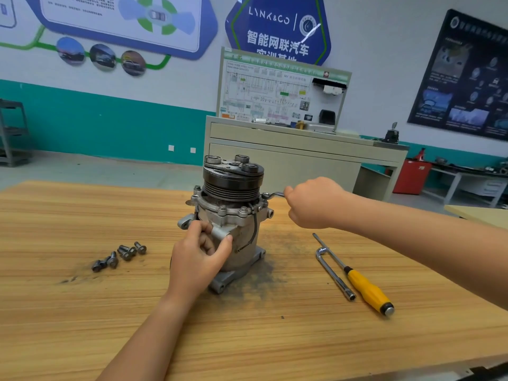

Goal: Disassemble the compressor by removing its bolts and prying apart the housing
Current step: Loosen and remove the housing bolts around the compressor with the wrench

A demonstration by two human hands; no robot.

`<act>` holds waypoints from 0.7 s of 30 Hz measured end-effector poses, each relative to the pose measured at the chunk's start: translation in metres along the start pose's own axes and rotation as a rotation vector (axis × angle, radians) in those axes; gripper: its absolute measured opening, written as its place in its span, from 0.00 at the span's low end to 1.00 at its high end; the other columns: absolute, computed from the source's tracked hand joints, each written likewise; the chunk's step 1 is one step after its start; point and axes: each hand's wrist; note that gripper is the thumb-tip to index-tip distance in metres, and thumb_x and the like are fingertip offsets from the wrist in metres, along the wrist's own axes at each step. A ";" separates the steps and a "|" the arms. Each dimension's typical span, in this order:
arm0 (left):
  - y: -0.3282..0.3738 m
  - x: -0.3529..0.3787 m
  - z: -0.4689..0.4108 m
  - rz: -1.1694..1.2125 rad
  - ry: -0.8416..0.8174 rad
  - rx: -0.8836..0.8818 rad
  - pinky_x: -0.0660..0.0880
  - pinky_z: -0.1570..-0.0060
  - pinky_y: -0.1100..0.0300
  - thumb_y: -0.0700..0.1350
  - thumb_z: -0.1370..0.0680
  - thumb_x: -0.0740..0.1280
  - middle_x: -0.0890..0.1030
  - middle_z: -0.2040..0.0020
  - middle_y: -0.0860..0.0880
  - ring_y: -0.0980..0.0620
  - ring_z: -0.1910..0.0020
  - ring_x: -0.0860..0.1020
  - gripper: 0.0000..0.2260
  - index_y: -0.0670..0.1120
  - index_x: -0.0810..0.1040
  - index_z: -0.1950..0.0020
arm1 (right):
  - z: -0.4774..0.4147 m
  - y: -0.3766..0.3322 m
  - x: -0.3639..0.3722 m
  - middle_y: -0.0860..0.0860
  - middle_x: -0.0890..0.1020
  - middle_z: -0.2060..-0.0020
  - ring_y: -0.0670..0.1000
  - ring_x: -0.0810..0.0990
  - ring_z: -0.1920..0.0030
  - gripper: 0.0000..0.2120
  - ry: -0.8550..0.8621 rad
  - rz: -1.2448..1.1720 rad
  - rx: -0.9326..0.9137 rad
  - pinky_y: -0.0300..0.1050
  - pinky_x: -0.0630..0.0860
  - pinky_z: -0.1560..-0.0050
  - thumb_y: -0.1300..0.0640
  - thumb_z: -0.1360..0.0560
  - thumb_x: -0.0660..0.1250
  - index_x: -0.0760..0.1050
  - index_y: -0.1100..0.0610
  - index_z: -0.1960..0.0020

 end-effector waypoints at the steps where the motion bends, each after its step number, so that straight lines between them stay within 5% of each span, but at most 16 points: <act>1: 0.000 0.000 0.000 0.001 0.001 0.001 0.63 0.74 0.67 0.44 0.29 0.71 0.74 0.72 0.56 0.57 0.75 0.70 0.10 0.50 0.70 0.59 | -0.002 0.003 0.001 0.49 0.68 0.71 0.47 0.66 0.73 0.11 -0.002 0.027 -0.012 0.40 0.59 0.76 0.59 0.22 0.54 0.70 0.59 0.43; 8: -0.002 0.000 -0.001 -0.024 0.011 0.003 0.64 0.73 0.65 0.44 0.29 0.72 0.74 0.72 0.57 0.57 0.74 0.71 0.10 0.49 0.70 0.59 | -0.031 0.017 0.023 0.49 0.67 0.71 0.48 0.65 0.73 0.14 0.072 0.035 0.049 0.40 0.60 0.74 0.65 0.23 0.56 0.68 0.58 0.38; 12: -0.002 -0.001 0.000 -0.031 0.009 0.010 0.64 0.73 0.65 0.50 0.30 0.71 0.74 0.72 0.57 0.56 0.74 0.71 0.11 0.48 0.71 0.59 | -0.053 0.006 0.044 0.57 0.82 0.58 0.56 0.81 0.56 0.14 0.410 -0.079 0.038 0.54 0.72 0.43 0.72 0.30 0.65 0.74 0.63 0.46; 15: -0.001 -0.001 -0.001 -0.016 0.017 0.008 0.63 0.74 0.66 0.56 0.33 0.67 0.74 0.71 0.57 0.56 0.75 0.70 0.13 0.49 0.70 0.60 | -0.067 0.000 0.049 0.58 0.83 0.64 0.56 0.83 0.62 0.15 0.678 -0.142 0.030 0.60 0.76 0.51 0.76 0.45 0.75 0.80 0.65 0.61; 18: -0.003 -0.001 -0.002 -0.034 0.021 0.012 0.63 0.74 0.66 0.53 0.33 0.68 0.75 0.71 0.56 0.56 0.75 0.71 0.10 0.50 0.69 0.61 | -0.071 -0.003 0.051 0.60 0.84 0.62 0.58 0.83 0.60 0.12 0.682 -0.223 -0.012 0.59 0.77 0.51 0.74 0.40 0.73 0.80 0.66 0.58; 21: -0.003 0.000 -0.002 -0.045 0.015 0.023 0.64 0.74 0.66 0.51 0.32 0.69 0.75 0.71 0.56 0.56 0.75 0.71 0.10 0.50 0.69 0.61 | -0.061 -0.002 0.049 0.61 0.82 0.65 0.61 0.80 0.65 0.06 0.702 -0.485 0.130 0.48 0.73 0.67 0.70 0.29 0.67 0.78 0.67 0.53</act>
Point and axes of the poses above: each hand's wrist, its own z-axis away from the middle knuckle, its own x-axis out of the palm, y = z × x
